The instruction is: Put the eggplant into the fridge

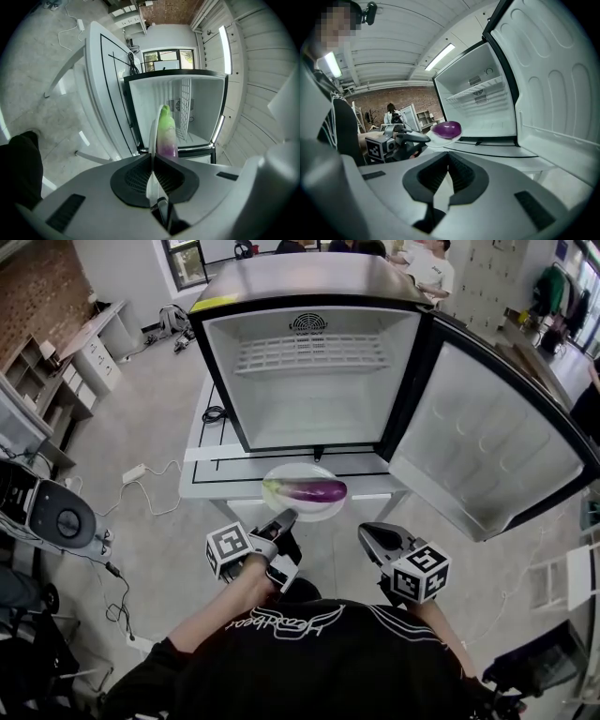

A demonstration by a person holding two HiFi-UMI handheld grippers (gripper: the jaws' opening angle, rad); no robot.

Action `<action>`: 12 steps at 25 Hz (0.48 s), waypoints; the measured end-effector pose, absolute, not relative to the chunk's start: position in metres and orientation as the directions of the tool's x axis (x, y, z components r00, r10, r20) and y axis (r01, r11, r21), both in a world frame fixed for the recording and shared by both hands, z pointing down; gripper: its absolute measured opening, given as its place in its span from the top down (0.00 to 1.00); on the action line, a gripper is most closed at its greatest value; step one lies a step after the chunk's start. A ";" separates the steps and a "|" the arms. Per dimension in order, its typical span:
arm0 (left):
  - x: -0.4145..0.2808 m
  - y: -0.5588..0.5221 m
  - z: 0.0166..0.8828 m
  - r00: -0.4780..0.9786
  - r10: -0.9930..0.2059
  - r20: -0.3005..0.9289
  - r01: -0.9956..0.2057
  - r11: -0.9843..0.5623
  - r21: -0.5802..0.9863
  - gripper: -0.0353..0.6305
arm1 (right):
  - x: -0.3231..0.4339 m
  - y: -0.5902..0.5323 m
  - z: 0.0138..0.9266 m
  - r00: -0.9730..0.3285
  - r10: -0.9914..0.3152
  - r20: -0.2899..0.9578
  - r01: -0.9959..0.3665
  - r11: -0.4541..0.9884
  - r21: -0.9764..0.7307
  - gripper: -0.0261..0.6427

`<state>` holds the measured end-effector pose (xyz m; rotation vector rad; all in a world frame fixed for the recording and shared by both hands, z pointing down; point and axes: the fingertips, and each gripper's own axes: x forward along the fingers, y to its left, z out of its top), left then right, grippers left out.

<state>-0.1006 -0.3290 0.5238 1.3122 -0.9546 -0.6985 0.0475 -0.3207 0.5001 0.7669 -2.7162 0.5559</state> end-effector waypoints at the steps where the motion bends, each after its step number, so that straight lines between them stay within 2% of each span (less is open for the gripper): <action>1: -0.102 -0.335 0.522 0.462 -0.869 0.177 -0.093 0.151 0.984 0.91 | 0.047 -0.323 0.499 -0.825 -0.446 0.348 -0.547 0.787 -0.286 0.95; 12: -0.106 -0.420 0.516 0.471 -0.863 0.186 -0.118 0.147 0.982 0.91 | 0.047 -0.381 0.489 -0.807 -0.488 0.332 -0.578 0.767 -0.279 0.95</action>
